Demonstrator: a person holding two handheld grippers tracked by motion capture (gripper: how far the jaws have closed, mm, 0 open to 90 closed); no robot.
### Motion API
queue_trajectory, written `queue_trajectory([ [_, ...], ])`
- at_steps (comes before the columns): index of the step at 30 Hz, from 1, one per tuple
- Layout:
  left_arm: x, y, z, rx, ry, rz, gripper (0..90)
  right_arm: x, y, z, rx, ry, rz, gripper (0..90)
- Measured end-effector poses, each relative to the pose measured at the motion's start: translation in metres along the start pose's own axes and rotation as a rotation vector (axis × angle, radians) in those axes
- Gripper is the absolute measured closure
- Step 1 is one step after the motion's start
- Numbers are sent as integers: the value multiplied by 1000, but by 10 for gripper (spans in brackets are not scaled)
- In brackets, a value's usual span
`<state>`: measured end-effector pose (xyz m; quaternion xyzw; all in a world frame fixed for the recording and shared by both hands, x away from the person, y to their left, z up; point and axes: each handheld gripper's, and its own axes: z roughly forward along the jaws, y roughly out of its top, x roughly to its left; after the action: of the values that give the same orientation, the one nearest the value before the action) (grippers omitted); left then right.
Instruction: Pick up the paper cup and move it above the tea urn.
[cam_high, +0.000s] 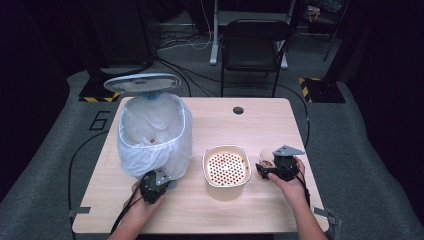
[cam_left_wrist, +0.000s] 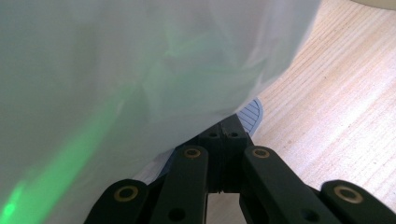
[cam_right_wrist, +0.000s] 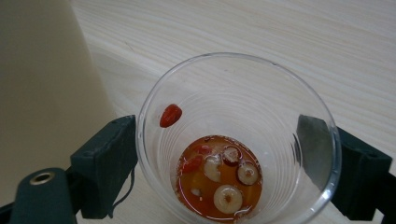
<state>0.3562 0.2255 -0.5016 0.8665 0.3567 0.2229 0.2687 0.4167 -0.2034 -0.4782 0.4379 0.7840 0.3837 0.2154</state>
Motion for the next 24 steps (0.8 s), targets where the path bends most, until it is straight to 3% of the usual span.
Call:
queue_trajectory([
  [14, 0, 0, 0, 0, 1, -1, 900, -2, -3, 6, 6, 10, 19, 150],
  [20, 0, 0, 0, 4, 2, 2, 900, -5, -3, 5, -14, 19, 41, 280],
  [24, 0, 0, 0, 4, 2, 2, 900, -8, -3, 4, -17, 25, 44, 298],
])
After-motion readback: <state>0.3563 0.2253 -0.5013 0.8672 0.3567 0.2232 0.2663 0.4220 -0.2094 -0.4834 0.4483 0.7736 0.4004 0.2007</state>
